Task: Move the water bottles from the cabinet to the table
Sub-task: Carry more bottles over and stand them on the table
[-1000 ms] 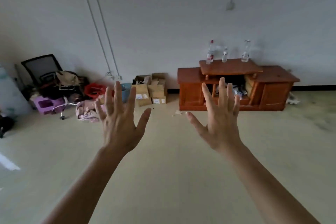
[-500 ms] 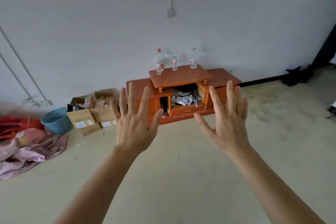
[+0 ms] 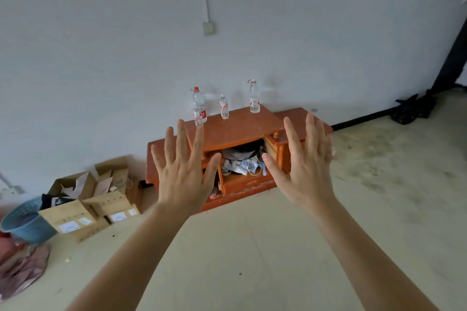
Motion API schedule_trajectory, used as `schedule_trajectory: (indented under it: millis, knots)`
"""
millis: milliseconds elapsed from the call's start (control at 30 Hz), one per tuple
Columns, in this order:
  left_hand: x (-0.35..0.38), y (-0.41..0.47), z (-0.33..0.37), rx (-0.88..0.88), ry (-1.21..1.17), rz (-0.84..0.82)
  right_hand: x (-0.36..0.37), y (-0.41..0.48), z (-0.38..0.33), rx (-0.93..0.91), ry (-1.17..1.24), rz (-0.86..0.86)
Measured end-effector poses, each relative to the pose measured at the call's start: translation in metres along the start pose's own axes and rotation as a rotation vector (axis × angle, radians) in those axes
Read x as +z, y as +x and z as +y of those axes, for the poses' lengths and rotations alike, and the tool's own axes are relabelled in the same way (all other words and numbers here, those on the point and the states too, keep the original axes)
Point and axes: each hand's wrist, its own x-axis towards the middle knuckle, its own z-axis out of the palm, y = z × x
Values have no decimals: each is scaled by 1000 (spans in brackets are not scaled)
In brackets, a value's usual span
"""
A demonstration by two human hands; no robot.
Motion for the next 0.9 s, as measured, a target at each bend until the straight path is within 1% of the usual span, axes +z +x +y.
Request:
schedule_trajectory:
  millis: [67, 133, 300, 467, 600, 767, 900]
  knots:
    - [18, 52, 2, 3, 25, 20, 20, 55, 19, -12, 18, -12]
    - [32, 84, -2, -3, 35, 25, 40, 94, 29, -25, 17, -16]
    - [88, 157, -22, -63, 50, 3, 108, 165, 56, -64, 14, -89]
    - [166, 236, -50, -102, 30, -36, 188, 232, 87, -55, 13, -141]
    - [235, 326, -81, -104, 4, -43, 264, 309, 106, -74, -3, -167]
    - [303, 444, -116, -158, -33, -108, 345, 414, 125, -50, -31, -215]
    - [354, 523, -137, -144, -50, -172, 407, 487, 144, -22, -12, -251]
